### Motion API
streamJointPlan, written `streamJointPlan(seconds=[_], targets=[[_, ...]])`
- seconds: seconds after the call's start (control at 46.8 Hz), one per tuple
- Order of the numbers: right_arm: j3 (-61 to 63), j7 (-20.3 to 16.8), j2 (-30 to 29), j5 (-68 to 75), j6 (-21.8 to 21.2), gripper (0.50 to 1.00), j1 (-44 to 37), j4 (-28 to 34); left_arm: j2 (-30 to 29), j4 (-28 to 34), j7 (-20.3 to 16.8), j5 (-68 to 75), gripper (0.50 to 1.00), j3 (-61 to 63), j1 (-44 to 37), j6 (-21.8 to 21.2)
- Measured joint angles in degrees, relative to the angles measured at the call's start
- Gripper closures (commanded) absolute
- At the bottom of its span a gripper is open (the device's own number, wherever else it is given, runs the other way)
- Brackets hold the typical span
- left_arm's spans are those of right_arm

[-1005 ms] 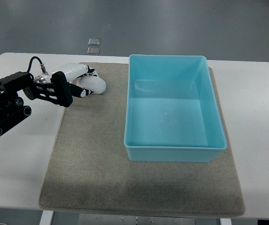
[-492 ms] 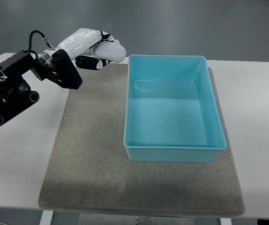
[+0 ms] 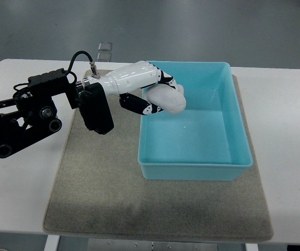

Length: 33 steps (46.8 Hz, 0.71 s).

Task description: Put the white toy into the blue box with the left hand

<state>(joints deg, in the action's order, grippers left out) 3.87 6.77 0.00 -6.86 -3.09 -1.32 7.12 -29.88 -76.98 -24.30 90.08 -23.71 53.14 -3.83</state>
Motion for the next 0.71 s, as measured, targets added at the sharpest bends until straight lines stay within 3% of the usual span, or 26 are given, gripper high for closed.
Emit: streamJointPlan(seconds=[0.214, 0.257, 0.321, 0.364, 0.535, 0.706], targets=[[0.0, 0.0, 0.0, 0.0, 0.0, 0.564, 0.0, 0.0, 0.79, 0.24, -0.23, 0.0, 0.999, 2.64, 0.11, 0.23], [0.0, 0.0, 0.0, 0.0, 0.0, 0.564, 0.0, 0.0, 0.91, 0.25, -0.23, 0.0, 0.922, 2.67, 0.12, 0.23], [0.0, 0.0, 0.0, 0.0, -0.01, 0.564, 0.0, 0.0, 1.04, 0.25, -0.23, 0.0, 0.719, 2.67, 0.13, 0.23], [0.0, 0.0, 0.0, 0.0, 0.0, 0.564, 0.0, 0.0, 1.11, 0.25, -0.23, -0.03, 0.66, 2.66, 0.13, 0.23], [0.0, 0.0, 0.0, 0.0, 0.0, 0.564, 0.0, 0.0, 1.07, 0.23, -0.42, -0.58, 0.54, 2.41, -0.12, 0.15], [0.0, 0.0, 0.0, 0.0, 0.01, 0.564, 0.0, 0.0, 1.13, 0.17, -0.46, -1.04, 0.508, 2.18, -0.14, 0.01]])
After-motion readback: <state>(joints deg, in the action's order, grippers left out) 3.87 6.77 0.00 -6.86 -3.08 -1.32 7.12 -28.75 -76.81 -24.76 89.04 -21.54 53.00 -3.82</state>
